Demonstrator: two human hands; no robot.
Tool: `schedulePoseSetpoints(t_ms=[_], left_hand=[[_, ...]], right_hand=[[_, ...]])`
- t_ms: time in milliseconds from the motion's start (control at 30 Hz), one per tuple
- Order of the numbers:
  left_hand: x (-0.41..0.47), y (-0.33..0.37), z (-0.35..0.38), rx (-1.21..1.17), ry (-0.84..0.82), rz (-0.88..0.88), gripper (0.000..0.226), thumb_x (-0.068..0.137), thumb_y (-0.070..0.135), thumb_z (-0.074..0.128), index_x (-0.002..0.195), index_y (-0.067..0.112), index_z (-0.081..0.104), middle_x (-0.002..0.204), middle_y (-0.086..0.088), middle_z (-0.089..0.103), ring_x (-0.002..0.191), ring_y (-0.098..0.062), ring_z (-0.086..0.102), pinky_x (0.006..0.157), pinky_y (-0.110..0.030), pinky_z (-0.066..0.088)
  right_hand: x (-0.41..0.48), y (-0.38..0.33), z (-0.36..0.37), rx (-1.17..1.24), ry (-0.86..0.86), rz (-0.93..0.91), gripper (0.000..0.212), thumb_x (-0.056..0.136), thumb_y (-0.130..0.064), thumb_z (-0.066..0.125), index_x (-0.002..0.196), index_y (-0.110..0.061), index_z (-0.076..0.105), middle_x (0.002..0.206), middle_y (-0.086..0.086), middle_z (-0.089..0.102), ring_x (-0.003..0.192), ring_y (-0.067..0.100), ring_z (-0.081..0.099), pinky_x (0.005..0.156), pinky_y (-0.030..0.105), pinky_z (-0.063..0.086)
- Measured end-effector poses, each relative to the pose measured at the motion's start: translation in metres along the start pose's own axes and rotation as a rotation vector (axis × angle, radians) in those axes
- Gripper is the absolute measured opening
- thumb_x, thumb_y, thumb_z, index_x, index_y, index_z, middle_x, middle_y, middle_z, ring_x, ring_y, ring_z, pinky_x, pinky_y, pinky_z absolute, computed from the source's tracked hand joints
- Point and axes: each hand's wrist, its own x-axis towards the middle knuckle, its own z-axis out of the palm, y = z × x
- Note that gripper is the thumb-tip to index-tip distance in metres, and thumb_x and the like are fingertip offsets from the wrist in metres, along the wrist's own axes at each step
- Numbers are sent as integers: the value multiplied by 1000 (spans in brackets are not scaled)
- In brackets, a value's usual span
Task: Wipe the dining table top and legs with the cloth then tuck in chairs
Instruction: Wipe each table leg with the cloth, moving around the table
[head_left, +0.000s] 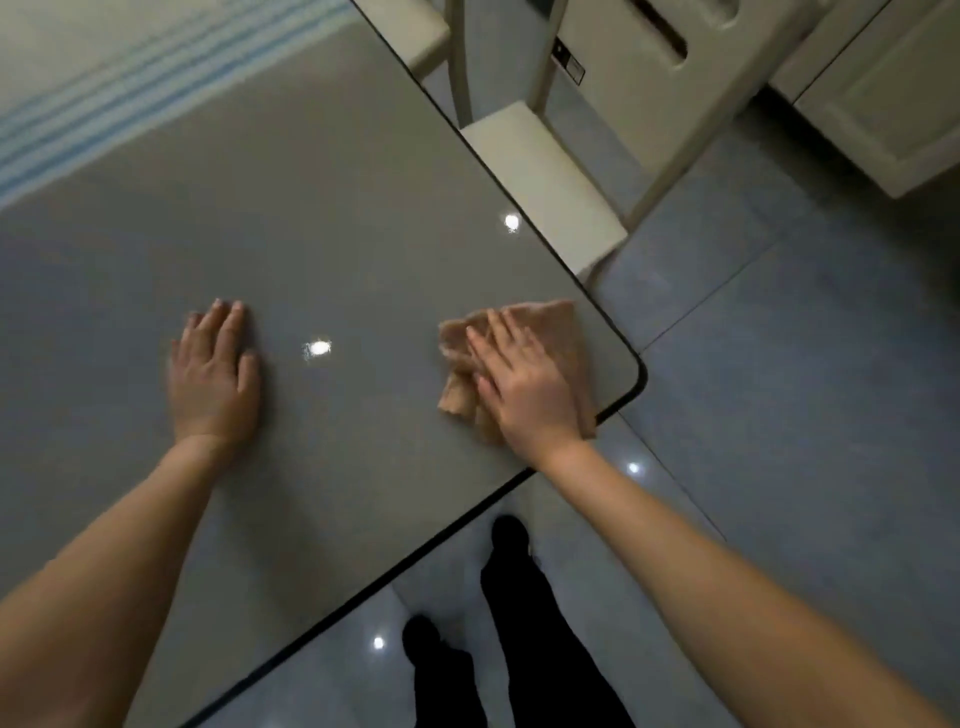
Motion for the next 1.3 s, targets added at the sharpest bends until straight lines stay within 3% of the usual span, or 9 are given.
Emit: schedulePoseSetpoints(t_ms=[233, 467, 600, 767, 867, 1133, 1167, 1233, 1300], left_hand=[[-149, 56, -5, -40, -131, -116, 59, 88, 30, 33, 145, 14, 36, 151, -12, 34, 141, -32, 24, 115, -48, 23], [-278, 91, -31, -202, -299, -158, 40, 94, 13, 45, 134, 17, 52, 142, -3, 48, 134, -24, 40, 108, -34, 35], [-299, 102, -78, -508, -155, -287, 27, 94, 5, 48, 112, 17, 64, 110, 1, 64, 104, -17, 60, 90, -29, 47], [-314, 92, -122, -661, 10, -162, 34, 91, 7, 53, 89, 41, 59, 92, 12, 65, 90, 8, 59, 82, -12, 45], [-340, 82, -129, -725, -7, -159, 29, 90, 8, 54, 90, 36, 61, 95, 9, 66, 90, 1, 62, 79, -13, 48], [-444, 56, -78, -699, -201, -338, 20, 91, 10, 58, 92, 30, 63, 94, 4, 68, 86, -10, 64, 75, -29, 51], [-454, 58, -73, -687, -220, -359, 23, 91, 12, 58, 89, 34, 61, 92, 5, 69, 86, -11, 65, 75, -29, 51], [-468, 67, -64, -687, -255, -392, 21, 92, 14, 58, 91, 35, 62, 94, 6, 69, 89, -13, 65, 76, -31, 52], [-475, 85, -56, -703, -290, -430, 15, 93, 14, 55, 99, 25, 64, 98, 5, 67, 91, -10, 63, 73, -24, 48]], right_hand=[[-96, -55, 5, 436, -96, -52, 30, 100, -20, 43, 119, -14, 65, 141, 3, 55, 136, 15, 43, 117, 27, 23], [-120, -83, -60, 1260, -230, 801, 24, 103, -16, 44, 100, -21, 67, 89, -1, 70, 74, 4, 65, 75, 30, 48], [-138, -88, -111, 1489, -229, 951, 24, 103, -24, 44, 104, -16, 67, 106, 9, 71, 87, 20, 65, 82, 32, 50], [-185, -89, -148, 1444, -148, 897, 26, 99, -40, 47, 98, -20, 63, 90, 0, 66, 84, 20, 62, 83, 38, 50], [-225, -84, -148, 1658, 11, 945, 33, 93, -33, 57, 108, -7, 70, 106, 13, 70, 105, 27, 65, 81, 31, 54], [-331, -54, -151, 1803, 156, 1227, 39, 96, -33, 53, 71, -23, 81, 90, 0, 77, 76, 8, 73, 62, 22, 59], [-341, -49, -158, 1795, 174, 1213, 23, 81, -38, 73, 72, -19, 81, 92, 2, 77, 77, 10, 73, 62, 23, 59], [-355, -26, -157, 1777, 194, 1232, 52, 55, -47, 88, 91, -10, 79, 104, 10, 74, 94, 17, 72, 69, 28, 58], [-358, -11, -169, 1708, 192, 1283, 40, 87, -43, 63, 106, -7, 69, 106, 13, 73, 110, 24, 64, 80, 33, 51]])
